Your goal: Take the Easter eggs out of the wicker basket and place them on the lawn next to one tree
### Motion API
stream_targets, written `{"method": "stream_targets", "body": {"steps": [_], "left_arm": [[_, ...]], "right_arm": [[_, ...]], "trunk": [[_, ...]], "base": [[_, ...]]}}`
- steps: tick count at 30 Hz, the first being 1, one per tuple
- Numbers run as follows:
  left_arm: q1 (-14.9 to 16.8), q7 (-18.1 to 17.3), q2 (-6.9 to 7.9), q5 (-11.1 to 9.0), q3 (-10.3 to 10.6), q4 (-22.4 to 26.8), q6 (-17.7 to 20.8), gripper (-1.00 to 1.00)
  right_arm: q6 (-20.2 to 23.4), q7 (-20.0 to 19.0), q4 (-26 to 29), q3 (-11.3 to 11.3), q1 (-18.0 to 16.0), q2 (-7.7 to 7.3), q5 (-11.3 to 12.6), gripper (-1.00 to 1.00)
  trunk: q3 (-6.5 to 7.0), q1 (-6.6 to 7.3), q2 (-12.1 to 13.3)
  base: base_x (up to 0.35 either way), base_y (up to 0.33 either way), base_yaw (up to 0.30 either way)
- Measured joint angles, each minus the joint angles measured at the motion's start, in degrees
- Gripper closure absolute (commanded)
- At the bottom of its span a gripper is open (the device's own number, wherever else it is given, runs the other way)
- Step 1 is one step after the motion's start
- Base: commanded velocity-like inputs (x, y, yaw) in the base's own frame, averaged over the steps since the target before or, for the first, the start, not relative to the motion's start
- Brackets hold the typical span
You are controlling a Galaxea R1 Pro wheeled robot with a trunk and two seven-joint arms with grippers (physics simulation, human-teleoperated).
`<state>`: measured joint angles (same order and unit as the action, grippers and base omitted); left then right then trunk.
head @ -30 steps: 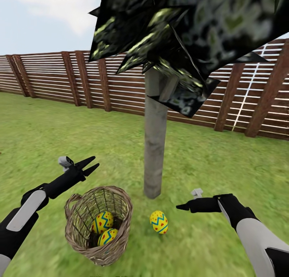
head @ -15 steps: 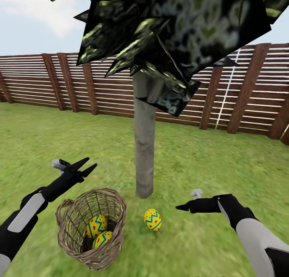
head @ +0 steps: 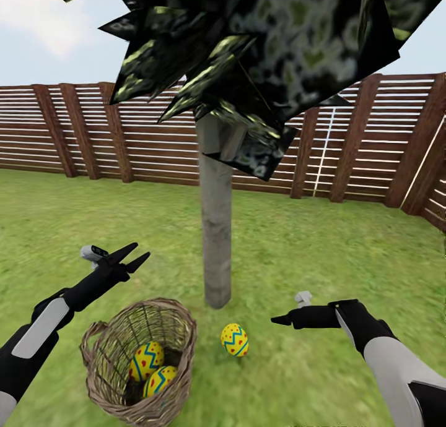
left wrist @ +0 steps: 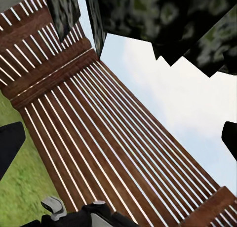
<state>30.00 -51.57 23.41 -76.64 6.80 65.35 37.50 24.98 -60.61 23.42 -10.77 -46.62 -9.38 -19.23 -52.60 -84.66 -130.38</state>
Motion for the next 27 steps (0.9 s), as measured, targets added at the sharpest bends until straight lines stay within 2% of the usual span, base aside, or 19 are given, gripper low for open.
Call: {"method": "stream_targets", "body": {"steps": [13, 17, 20, 21, 23, 25, 27], "left_arm": [[0.0, 0.0, 0.0, 0.0, 0.0, 0.0, 0.0, -1.0], [0.0, 0.0, 0.0, 0.0, 0.0, -0.1, 0.0, -1.0], [0.0, 0.0, 0.0, 0.1, 0.1, -0.1, 0.0, -1.0], [0.0, 0.0, 0.0, 0.1, 0.1, -0.1, 0.0, -1.0], [0.0, 0.1, -0.02, 0.1, 0.1, -0.1, 0.0, -1.0], [0.0, 0.1, -0.06, 0.1, 0.1, -0.1, -0.1, -1.0], [-0.1, 0.1, -0.08, 0.2, 0.1, -0.1, -0.1, -1.0]], "right_arm": [[-0.1, 0.3, 0.0, 0.0, 0.0, 0.03, -0.1, -1.0], [-0.1, -0.9, 0.4, 0.0, 0.0, -0.3, 0.0, -1.0], [-0.1, -8.3, 0.7, -0.7, 0.0, -1.0, 0.0, -1.0], [0.1, -13.2, 0.9, -2.1, 0.0, -1.42, 0.0, -1.0], [1.4, -18.7, 1.9, -4.4, -0.1, -1.95, 0.0, -1.0], [4.8, -22.3, 5.2, -6.4, -0.1, -2.48, -0.1, -1.0], [8.9, -24.5, 9.9, -7.4, 0.0, -2.52, -0.1, -1.0]], "trunk": [[0.02, 0.0, 0.0], [0.03, 0.0, 0.0], [0.03, 0.0, 0.0], [0.03, 0.0, 0.0], [0.03, 0.0, 0.0], [0.03, 0.0, 0.0], [0.03, 0.0, 0.0]], "base": [[0.0, 0.305, -0.007], [0.0, 0.214, 0.0], [0.0, 0.037, 0.0], [0.0, 0.012, 0.0], [0.0, 0.006, 0.0], [0.0, 0.003, 0.0], [0.0, 0.001, 0.0]]}}
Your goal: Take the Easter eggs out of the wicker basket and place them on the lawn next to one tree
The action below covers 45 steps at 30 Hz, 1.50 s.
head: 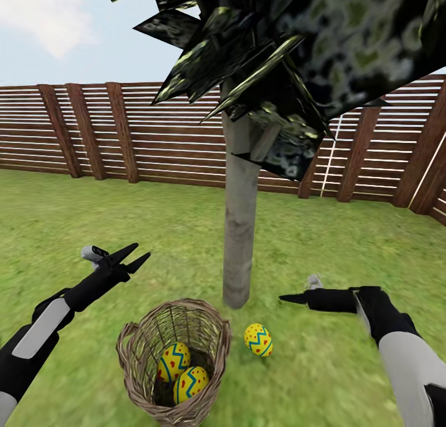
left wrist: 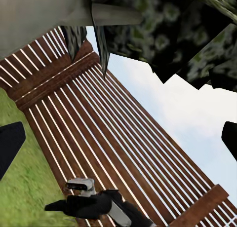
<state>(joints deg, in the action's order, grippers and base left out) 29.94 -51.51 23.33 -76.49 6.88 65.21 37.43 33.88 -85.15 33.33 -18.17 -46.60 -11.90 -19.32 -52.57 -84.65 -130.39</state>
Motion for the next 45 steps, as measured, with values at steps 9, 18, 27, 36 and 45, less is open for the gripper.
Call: {"method": "stream_targets", "body": {"steps": [9, 18, 27, 36, 45], "left_arm": [[0.0, 0.1, -0.02, 0.1, 0.0, -0.1, 0.0, -1.0], [0.0, 0.1, -0.03, 0.2, 0.1, -0.1, -0.2, -1.0], [0.0, 0.4, -0.1, 0.2, 0.1, 0.0, -0.2, -1.0], [0.0, 0.5, -0.1, 0.2, 0.1, 0.0, -0.2, -1.0], [0.0, 0.3, -0.1, 0.2, 0.1, -0.1, -0.3, -1.0]], "right_arm": [[10.5, -0.9, 19.8, -0.3, 3.2, 5.25, -1.0, -1.0], [11.4, 19.2, 21.1, 4.4, 5.0, 19.65, -14.2, -1.0], [11.3, 35.9, 15.3, 11.9, 5.7, 21.26, -14.2, -1.0], [11.2, 39.6, 12.6, 14.8, 5.8, 21.65, -11.4, -1.0], [8.5, 55.6, 7.8, 20.5, 6.2, 21.89, -5.0, -1.0]], "trunk": [[0.0, 0.0, 0.0], [0.0, 0.0, 0.0], [0.0, 0.0, 0.0], [0.0, 0.0, 0.0], [0.0, 0.0, 0.0]], "base": [[0.0, 0.0, 0.0], [0.0, 0.0, 0.0], [0.0, 0.102, 0.0], [0.0, 0.276, 0.0], [0.0, 0.031, 0.0]]}}
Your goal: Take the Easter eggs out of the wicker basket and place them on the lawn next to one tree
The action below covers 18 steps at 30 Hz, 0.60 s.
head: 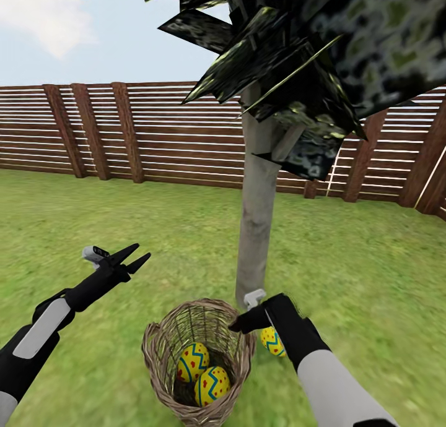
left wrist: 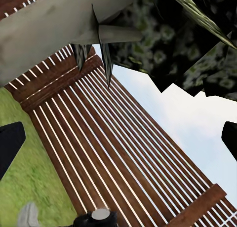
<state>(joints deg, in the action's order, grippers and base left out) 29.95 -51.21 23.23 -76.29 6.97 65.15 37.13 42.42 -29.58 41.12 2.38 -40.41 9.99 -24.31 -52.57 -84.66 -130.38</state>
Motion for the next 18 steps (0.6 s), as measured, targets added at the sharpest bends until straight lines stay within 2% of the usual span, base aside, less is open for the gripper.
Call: {"method": "stream_targets", "body": {"steps": [3, 5, 6, 8, 10, 14, 18], "left_arm": [[0.0, -0.1, -0.02, 0.1, 0.0, 0.0, 0.0, -1.0], [0.0, -0.2, -0.22, 0.2, 0.0, 0.0, -0.1, -1.0], [0.0, -0.2, -0.42, 0.2, 0.0, 0.0, -0.1, -1.0], [0.0, -0.2, -0.59, 0.2, 0.0, 0.0, -0.1, -1.0], [0.0, -0.1, -0.66, 0.3, 0.1, 0.0, -0.1, -1.0], [0.0, 0.0, -0.7, 0.3, 0.1, 0.0, -0.1, -1.0], [0.0, 0.1, -0.7, 0.3, 0.2, 0.0, -0.1, -1.0]], "right_arm": [[-2.8, 10.1, -2.7, 3.7, 0.0, 0.01, 4.4, -1.0], [-6.3, 14.0, -4.8, 8.1, 0.0, 0.01, 10.7, -1.0], [-7.2, 15.0, -5.6, 10.6, 0.0, 0.01, 12.8, -1.0], [-7.8, 16.1, -6.2, 13.2, 0.0, 0.01, 14.3, -1.0], [-8.1, 16.6, -6.5, 14.6, 0.0, 0.01, 15.6, -1.0], [-8.3, 16.8, -6.7, 15.2, 0.0, 0.01, 17.1, -1.0], [-8.3, 16.9, -6.8, 15.3, 0.0, 0.01, 17.3, -1.0]], "trunk": [[0.0, 0.0, 0.0], [0.0, 0.0, 0.0], [0.0, 0.0, 0.0], [0.0, 0.0, 0.0], [0.18, 0.21, 0.4], [0.89, 1.09, 2.0], [1.61, 1.97, 3.6]], "base": [[0.0, 0.0, 0.0], [0.0, 0.0, 0.0], [0.0, 0.0, 0.0], [0.0, 0.0, 0.0], [0.0, 0.0, 0.0], [0.0, 0.0, 0.0], [0.0, 0.0, 0.0]]}}
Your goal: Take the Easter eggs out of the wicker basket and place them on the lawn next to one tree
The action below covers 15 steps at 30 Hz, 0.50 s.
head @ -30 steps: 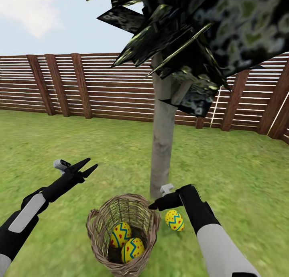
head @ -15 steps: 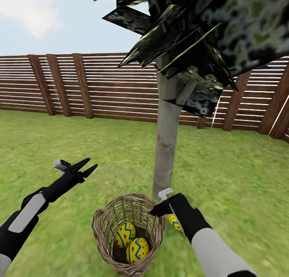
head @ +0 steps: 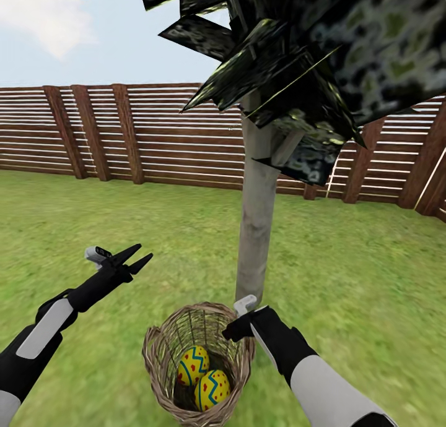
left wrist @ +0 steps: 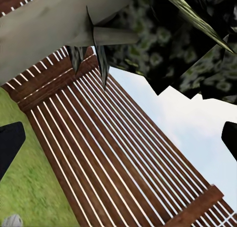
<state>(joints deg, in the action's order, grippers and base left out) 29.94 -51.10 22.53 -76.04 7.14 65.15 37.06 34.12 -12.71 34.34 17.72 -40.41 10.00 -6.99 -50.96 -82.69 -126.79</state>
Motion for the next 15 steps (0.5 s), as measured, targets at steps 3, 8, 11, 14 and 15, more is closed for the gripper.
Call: {"method": "stream_targets", "body": {"steps": [3, 8, 11, 14, 15], "left_arm": [[0.0, 0.0, 0.0, 0.0, -0.1, 0.0, 0.0, -1.0], [0.0, -0.3, -0.01, -0.1, -0.1, 0.0, -0.1, -1.0], [0.0, -0.2, -0.19, -0.2, -0.1, -0.1, -0.1, -1.0], [0.0, -0.1, -0.25, -0.2, -0.2, -0.3, -0.1, -1.0], [0.0, -0.1, -0.25, -0.2, -0.2, -0.6, -0.1, -1.0]], "right_arm": [[0.1, -0.1, 0.0, 0.0, 0.0, 0.0, 0.0, -1.0], [0.1, -0.1, -0.4, 0.0, 0.0, 0.0, 0.1, -1.0], [0.1, -0.1, -0.7, 0.0, 0.0, 0.0, 0.1, -1.0], [0.1, -0.1, -0.7, 0.0, 0.0, 0.0, 0.1, -1.0], [0.1, -0.1, -0.7, 0.0, 0.0, 0.0, 0.1, -1.0]], "trunk": [[0.0, 0.01, 0.0], [0.0, 0.01, 0.0], [0.0, 0.0, 0.0], [0.0, 0.0, 0.0], [0.0, 0.0, 0.0]], "base": [[0.0, 0.0, 0.0], [0.0, 0.0, 0.0], [-0.026, 0.059, 0.0], [-0.087, 0.22, 0.0], [-0.103, 0.264, 0.0]]}}
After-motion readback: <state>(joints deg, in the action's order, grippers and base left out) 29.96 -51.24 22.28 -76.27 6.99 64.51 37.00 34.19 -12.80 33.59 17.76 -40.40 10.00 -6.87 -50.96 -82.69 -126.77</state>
